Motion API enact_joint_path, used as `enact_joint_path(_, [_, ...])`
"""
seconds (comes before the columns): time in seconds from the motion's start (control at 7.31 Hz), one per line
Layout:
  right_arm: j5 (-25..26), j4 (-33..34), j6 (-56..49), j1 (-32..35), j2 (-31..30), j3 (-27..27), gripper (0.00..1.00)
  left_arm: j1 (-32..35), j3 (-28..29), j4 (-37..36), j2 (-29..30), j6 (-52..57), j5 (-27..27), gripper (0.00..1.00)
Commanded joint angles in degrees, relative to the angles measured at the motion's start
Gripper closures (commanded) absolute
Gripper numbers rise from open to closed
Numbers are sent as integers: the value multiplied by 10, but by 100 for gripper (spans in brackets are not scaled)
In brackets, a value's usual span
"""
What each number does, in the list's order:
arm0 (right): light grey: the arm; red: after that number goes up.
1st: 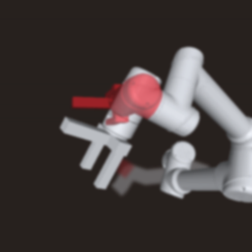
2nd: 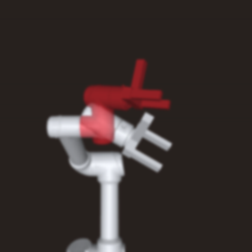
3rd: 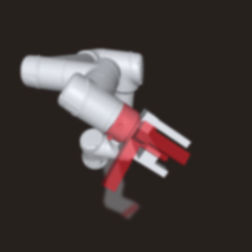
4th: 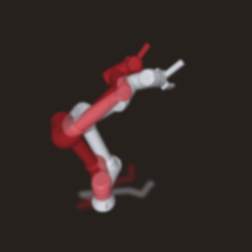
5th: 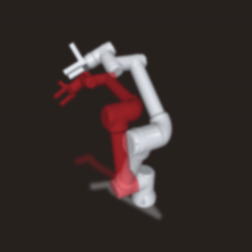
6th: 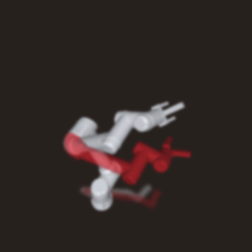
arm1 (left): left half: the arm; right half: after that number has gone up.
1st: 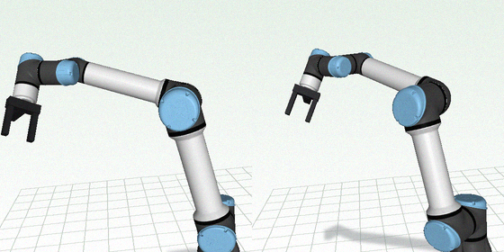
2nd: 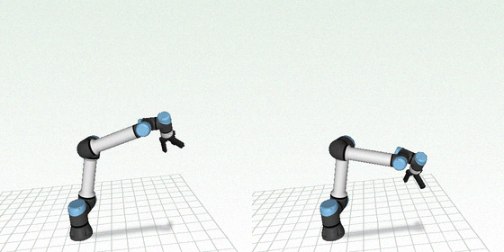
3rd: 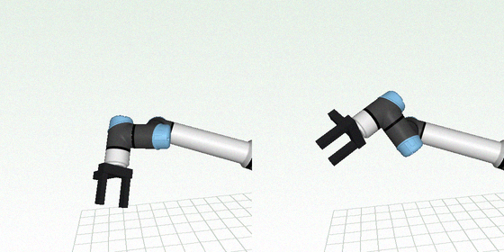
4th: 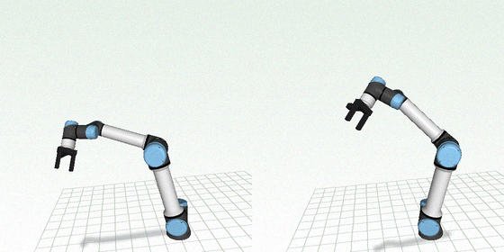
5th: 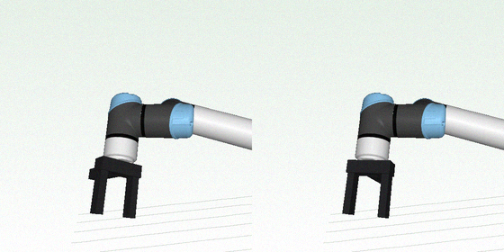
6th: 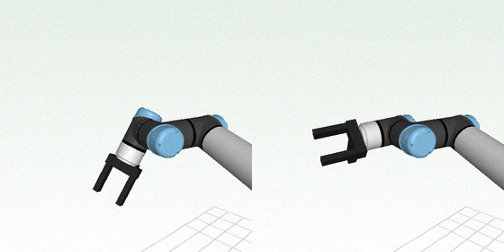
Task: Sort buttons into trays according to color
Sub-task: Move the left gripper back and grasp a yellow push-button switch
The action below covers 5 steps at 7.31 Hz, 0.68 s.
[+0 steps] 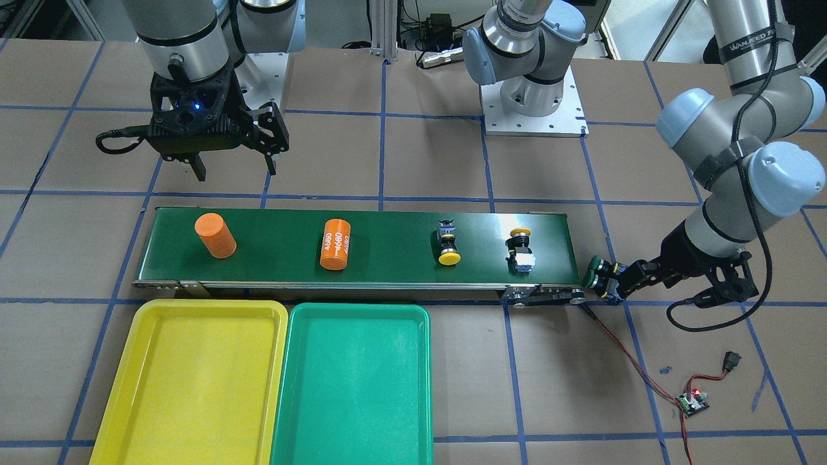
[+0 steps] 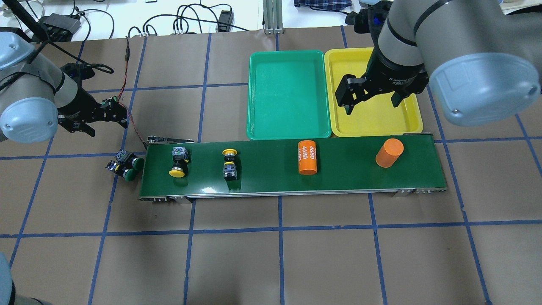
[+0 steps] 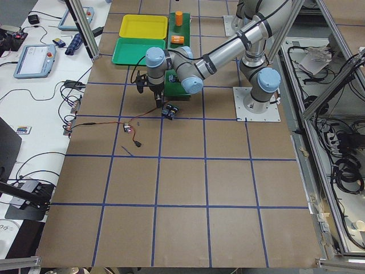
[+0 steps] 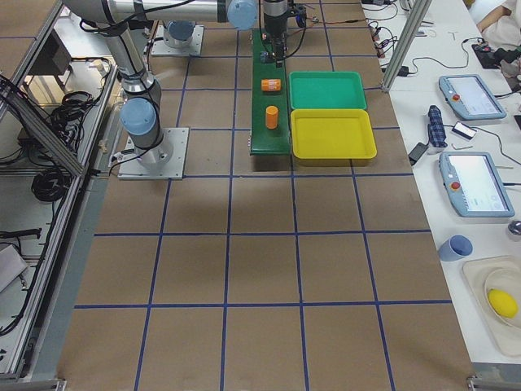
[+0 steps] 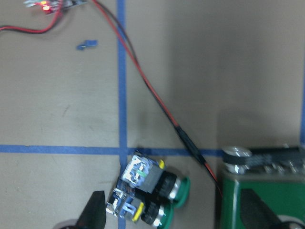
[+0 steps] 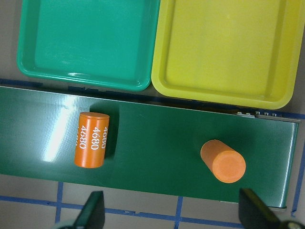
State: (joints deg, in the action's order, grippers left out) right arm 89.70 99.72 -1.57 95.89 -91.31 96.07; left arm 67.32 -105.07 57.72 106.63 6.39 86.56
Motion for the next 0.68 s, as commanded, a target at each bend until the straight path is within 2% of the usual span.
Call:
enact_joint_path(0.0, [-1,0,1,0,0,0,0,3,-6,-6,31,-124,24,0])
enact_joint_path(0.55, [-1,-1,0,0,1,0,0,4,-5,-8,66,-188,31,0])
